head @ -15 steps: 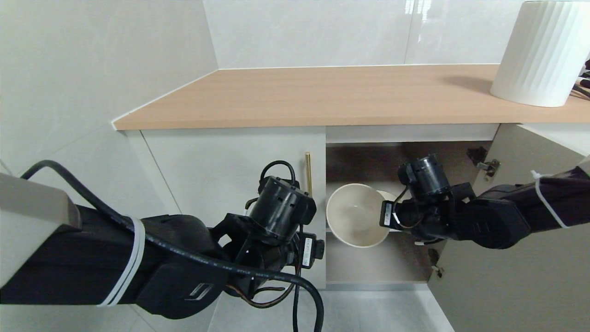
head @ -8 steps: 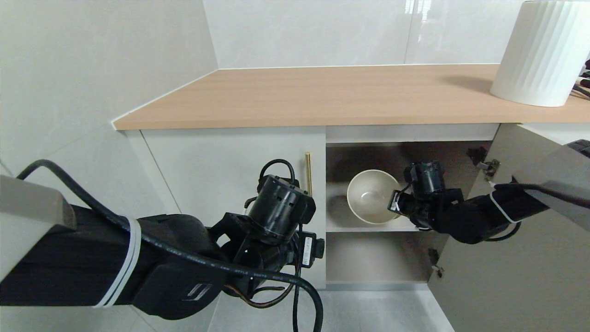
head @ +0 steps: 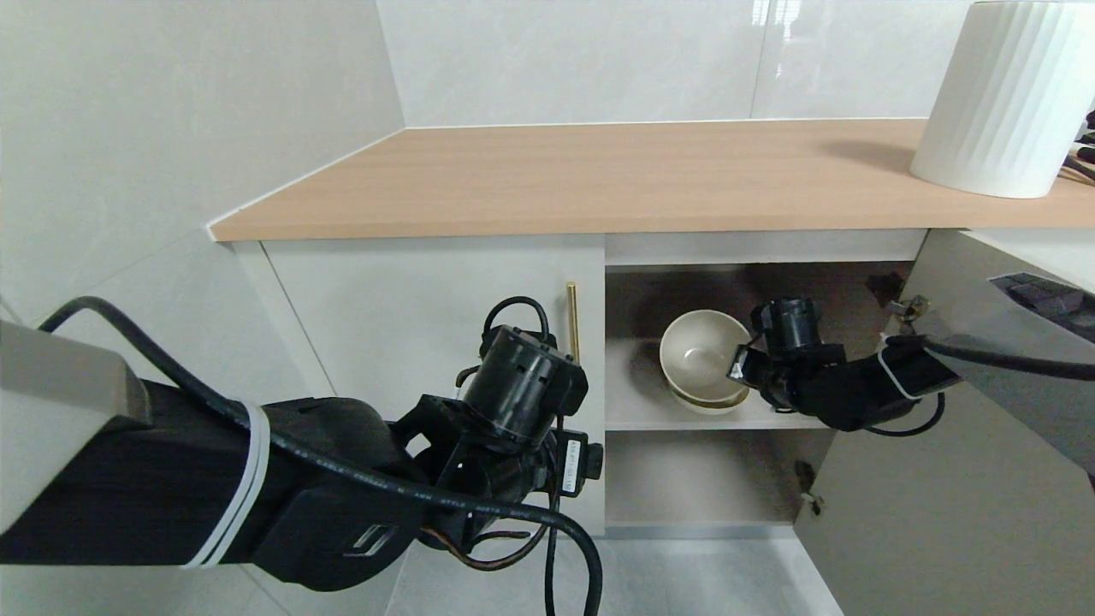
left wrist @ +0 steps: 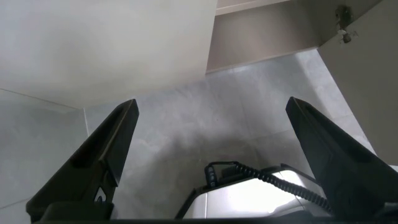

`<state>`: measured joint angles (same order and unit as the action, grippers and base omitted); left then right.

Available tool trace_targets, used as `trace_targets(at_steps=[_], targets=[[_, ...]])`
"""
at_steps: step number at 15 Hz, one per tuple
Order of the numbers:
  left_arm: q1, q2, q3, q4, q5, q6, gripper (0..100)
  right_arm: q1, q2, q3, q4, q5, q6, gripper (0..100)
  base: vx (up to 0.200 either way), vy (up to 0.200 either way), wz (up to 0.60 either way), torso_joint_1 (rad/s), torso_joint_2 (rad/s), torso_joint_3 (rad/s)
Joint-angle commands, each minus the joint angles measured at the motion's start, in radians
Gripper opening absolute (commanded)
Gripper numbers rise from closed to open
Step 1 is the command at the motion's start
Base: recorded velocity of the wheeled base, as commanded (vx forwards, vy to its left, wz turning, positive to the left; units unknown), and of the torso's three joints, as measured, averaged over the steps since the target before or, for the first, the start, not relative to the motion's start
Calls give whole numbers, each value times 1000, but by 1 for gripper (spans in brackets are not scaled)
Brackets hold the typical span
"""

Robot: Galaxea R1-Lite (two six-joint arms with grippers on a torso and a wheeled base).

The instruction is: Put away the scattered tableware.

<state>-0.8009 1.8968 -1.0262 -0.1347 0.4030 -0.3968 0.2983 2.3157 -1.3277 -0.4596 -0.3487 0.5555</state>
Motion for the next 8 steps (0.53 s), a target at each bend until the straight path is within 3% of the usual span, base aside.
trace_targets(at_steps=[1,8], targets=[[0,2,1,0,0,0,100,-10,31,-21,1,2,0,0,0,0,0,0,0,0],[0,2,0,0,0,-2,100,-25,56,-48,27,5,0,0,0,0,0,0,0,0]])
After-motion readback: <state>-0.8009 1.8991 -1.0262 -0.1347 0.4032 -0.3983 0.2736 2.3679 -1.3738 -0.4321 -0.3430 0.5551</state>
